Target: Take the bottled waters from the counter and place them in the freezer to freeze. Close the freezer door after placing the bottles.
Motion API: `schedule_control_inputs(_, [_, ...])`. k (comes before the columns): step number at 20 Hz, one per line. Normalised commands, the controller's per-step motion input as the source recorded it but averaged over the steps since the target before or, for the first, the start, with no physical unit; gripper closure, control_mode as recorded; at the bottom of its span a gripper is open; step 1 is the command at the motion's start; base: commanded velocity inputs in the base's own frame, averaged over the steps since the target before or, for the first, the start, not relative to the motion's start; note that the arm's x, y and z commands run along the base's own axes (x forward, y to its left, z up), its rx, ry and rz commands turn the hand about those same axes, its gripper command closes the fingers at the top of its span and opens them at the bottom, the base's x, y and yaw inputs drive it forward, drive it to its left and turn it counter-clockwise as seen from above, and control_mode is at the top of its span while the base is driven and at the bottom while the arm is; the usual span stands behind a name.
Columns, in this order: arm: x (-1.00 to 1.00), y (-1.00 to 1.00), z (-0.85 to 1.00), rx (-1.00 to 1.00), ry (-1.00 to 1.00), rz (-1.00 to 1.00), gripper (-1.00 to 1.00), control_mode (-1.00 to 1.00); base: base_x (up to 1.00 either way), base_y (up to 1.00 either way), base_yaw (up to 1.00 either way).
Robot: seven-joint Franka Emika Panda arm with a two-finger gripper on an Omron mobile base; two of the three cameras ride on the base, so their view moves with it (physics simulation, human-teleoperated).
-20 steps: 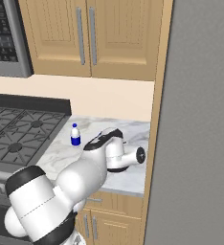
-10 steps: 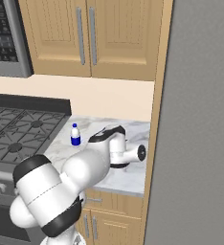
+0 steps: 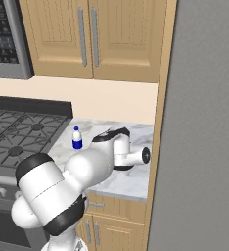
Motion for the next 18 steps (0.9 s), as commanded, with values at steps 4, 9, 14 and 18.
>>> schedule_control_inputs(4, [0.00,0.07,0.00,0.00,0.00,0.01,-1.00,-1.00,0.00,0.00,0.00])
schedule_control_inputs(9, [0.00,0.19,0.00,0.00,0.00,0.03,-1.00,-1.00,0.00,0.00,0.00])
schedule_control_inputs(14, [0.00,0.11,0.00,0.00,0.00,0.03,-1.00,-1.00,0.00,0.00,0.00])
schedule_control_inputs(18, [0.00,0.01,0.00,0.00,0.00,0.04,-1.00,-1.00,0.00,0.00,0.00])
